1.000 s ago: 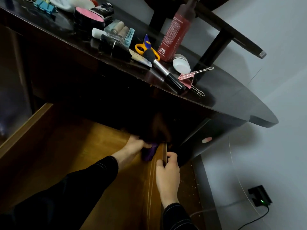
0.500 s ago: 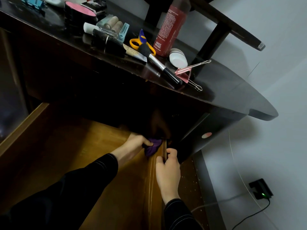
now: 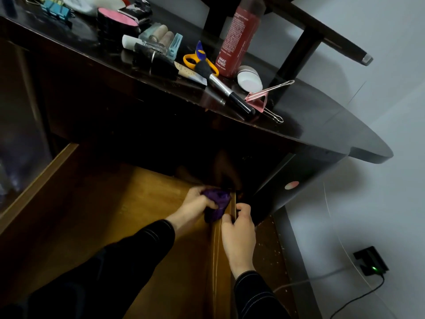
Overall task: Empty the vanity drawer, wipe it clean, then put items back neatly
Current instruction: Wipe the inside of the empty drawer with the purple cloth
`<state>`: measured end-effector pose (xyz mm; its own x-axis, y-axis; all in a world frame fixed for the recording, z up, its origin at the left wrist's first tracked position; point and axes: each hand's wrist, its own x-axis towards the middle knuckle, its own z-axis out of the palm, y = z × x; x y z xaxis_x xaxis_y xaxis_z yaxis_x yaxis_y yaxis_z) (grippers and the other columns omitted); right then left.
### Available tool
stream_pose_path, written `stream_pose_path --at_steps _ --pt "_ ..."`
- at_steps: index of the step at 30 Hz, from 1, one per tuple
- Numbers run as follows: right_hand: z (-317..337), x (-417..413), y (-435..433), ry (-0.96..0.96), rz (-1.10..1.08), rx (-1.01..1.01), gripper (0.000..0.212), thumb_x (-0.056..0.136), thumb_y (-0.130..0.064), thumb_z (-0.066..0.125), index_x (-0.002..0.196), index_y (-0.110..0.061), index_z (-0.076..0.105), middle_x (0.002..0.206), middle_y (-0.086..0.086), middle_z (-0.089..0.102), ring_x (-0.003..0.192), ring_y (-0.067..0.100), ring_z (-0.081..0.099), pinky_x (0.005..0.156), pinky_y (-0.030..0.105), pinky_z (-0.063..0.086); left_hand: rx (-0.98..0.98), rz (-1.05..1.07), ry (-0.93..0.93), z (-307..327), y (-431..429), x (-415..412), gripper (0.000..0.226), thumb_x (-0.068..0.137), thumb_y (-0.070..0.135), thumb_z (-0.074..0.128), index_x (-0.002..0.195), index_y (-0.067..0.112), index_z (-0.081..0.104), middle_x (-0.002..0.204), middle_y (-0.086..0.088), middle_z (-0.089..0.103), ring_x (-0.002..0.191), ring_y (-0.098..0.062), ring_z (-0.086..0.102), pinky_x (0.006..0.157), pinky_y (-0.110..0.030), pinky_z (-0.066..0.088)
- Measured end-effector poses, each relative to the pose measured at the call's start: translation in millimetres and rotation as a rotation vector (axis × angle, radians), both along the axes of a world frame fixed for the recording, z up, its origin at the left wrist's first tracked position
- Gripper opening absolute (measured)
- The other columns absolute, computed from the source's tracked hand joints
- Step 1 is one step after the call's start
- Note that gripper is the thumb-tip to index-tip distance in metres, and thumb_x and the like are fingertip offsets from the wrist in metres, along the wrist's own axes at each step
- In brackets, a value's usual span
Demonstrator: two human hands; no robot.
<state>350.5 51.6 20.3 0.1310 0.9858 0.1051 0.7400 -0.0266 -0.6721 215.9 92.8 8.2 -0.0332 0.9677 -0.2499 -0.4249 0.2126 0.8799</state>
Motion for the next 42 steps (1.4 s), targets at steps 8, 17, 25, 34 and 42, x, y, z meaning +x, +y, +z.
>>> stream_pose_path --at_steps 8,17,25,34,42 --pt "3.0 -1.2 -2.7 0.0 0.009 0.006 0.022 0.098 -0.031 0.057 0.114 -0.037 0.043 0.1 -0.011 0.06 0.077 0.005 0.061 0.062 0.023 0.046 0.079 0.003 0.299 -7.4 -14.9 7.3 0.037 0.084 -0.007 0.071 0.119 0.005 0.064 0.108 -0.01 0.071 0.105 -0.024 0.067 0.09 -0.028 0.055" --pt "2.1 -1.8 -2.1 -0.018 -0.016 -0.01 0.027 0.097 -0.031 0.057 0.121 -0.032 0.045 0.103 -0.009 0.061 0.075 0.005 0.06 0.056 0.018 0.04 0.136 -0.157 0.63 -25.0 -26.4 9.7 0.048 0.094 0.005 0.065 0.14 0.013 0.054 0.132 -0.012 0.053 0.122 -0.026 0.054 0.11 -0.032 0.042" --pt "2.3 0.5 -2.3 0.032 -0.022 -0.01 0.025 0.098 -0.031 0.054 0.122 -0.035 0.046 0.103 -0.014 0.06 0.086 0.003 0.057 0.073 0.034 0.048 0.384 0.008 0.602 3.4 -25.2 13.9 0.052 0.085 -0.002 0.064 0.133 0.02 0.062 0.121 0.001 0.057 0.106 0.005 0.053 0.093 -0.003 0.039" --pt "1.6 0.4 -3.2 0.038 -0.083 -0.048 0.029 0.104 -0.025 0.037 0.124 -0.027 0.057 0.103 0.006 0.069 0.088 0.024 0.063 0.08 0.044 0.052 0.317 -0.126 0.656 -5.3 -23.4 -1.5 0.051 0.083 -0.006 0.068 0.13 0.013 0.065 0.123 -0.005 0.064 0.116 -0.018 0.061 0.105 -0.029 0.048" --pt "1.4 1.2 -3.8 0.096 -0.086 -0.044 0.028 0.102 -0.023 0.038 0.12 -0.026 0.06 0.095 0.003 0.068 0.083 0.022 0.062 0.078 0.045 0.052 0.28 -0.124 0.694 -24.0 -33.5 2.8 0.048 0.079 -0.014 0.064 0.119 0.012 0.066 0.121 -0.007 0.058 0.114 -0.019 0.058 0.102 -0.021 0.044"
